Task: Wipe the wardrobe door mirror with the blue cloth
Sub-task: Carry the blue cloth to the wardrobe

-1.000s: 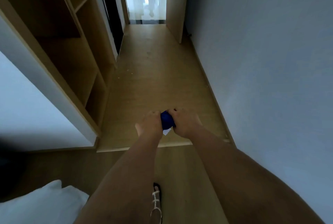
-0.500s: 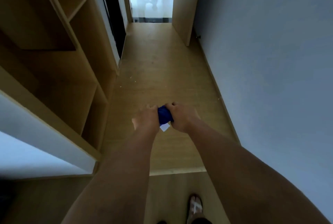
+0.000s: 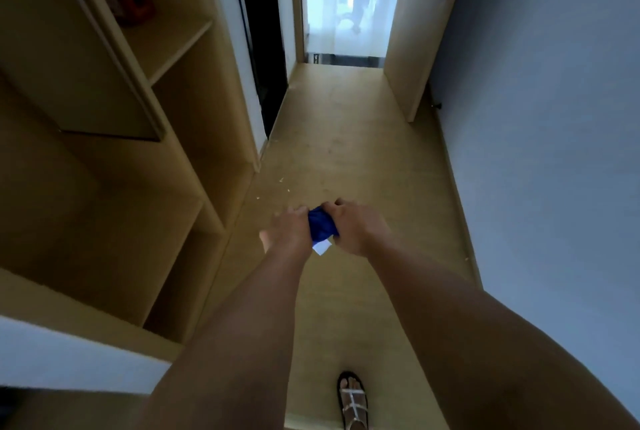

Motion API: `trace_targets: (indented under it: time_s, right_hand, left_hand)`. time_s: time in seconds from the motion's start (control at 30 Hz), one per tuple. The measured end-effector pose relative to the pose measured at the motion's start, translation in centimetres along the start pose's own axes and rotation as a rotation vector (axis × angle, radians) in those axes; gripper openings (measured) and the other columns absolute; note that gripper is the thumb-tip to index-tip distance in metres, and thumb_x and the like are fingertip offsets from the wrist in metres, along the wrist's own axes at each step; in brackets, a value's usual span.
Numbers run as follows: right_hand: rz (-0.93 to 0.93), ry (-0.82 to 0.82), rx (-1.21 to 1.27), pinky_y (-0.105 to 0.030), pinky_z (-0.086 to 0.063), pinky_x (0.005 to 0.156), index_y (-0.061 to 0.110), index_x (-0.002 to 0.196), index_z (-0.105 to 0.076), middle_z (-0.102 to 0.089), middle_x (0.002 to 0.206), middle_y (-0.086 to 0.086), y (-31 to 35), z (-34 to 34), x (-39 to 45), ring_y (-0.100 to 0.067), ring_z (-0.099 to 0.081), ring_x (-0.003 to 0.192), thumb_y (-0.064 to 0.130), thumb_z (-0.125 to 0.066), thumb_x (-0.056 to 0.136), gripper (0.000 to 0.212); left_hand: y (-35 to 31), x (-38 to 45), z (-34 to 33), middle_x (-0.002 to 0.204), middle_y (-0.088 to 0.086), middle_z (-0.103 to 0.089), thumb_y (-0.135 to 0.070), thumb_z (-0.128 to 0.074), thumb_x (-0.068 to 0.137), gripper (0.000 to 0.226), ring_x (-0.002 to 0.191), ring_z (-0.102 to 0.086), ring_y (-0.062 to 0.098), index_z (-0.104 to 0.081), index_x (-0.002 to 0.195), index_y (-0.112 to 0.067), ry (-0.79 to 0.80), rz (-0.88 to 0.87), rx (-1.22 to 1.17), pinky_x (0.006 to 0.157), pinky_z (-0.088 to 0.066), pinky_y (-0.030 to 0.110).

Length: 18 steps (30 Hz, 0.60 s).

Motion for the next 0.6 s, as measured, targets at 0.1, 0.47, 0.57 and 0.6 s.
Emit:
trace_targets:
  time_s: [0.1, 0.47, 0.57, 0.6]
  right_hand:
    - [0.041, -0.003, -0.018, -0.028, -0.035, 0.072, 0.023, 0.132, -0.047, -0.053, 0.121, -0.003, -2.6, 1.9, 4.3, -0.026, -0.054, 0.11, 0.015, -0.054, 0.087, 0.046]
    - [0.135, 0.044, -0.028, -0.029, -0.034, 0.074, 0.024, 0.131, -0.047, -0.052, 0.12, -0.003, -6.4, 4.1, 18.5, -0.028, -0.053, 0.11, 0.017, -0.058, 0.086, 0.048]
    - [0.162, 0.055, -0.021, -0.031, -0.036, 0.074, 0.025, 0.13, -0.049, -0.053, 0.118, -0.004, -6.4, 4.4, 22.8, -0.028, -0.054, 0.109, 0.017, -0.058, 0.085, 0.046]
    - [0.171, 0.052, -0.025, -0.031, -0.037, 0.074, 0.026, 0.13, -0.049, -0.053, 0.119, -0.003, -6.4, 4.7, 24.3, -0.028, -0.055, 0.109, 0.016, -0.057, 0.085, 0.047]
  left_hand:
    - [-2.0, 4.5, 1.0, 0.117, -0.001, -0.049, -0.008, -0.058, 0.084, 0.038, 0.11, -0.048, 0.021, -0.048, 0.116, -0.026, -0.003, 0.038, -0.009, 0.069, -0.038, 0.034]
    - [-3.1, 17.2, 3.1, 0.121, 0.0, -0.049, -0.009, -0.064, 0.08, 0.05, 0.112, -0.049, 0.022, -0.045, 0.124, -0.027, -0.006, 0.168, 0.023, 0.073, -0.042, 0.036]
    - [-2.5, 20.9, 3.9, 0.12, 0.0, -0.051, -0.01, -0.065, 0.08, 0.051, 0.111, -0.049, 0.023, -0.046, 0.124, -0.026, -0.022, 0.182, 0.02, 0.08, -0.046, 0.038]
    - [-2.2, 22.4, 4.2, 0.12, 0.0, -0.051, -0.01, -0.065, 0.081, 0.05, 0.111, -0.049, 0.023, -0.046, 0.124, -0.026, -0.026, 0.187, 0.02, 0.081, -0.045, 0.039]
Point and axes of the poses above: each hand's wrist, its own x-axis towards the middle knuckle, its own z-axis out of the back of the hand, y = z × x, the point moved 4 cm from there along x, towards the middle knuckle
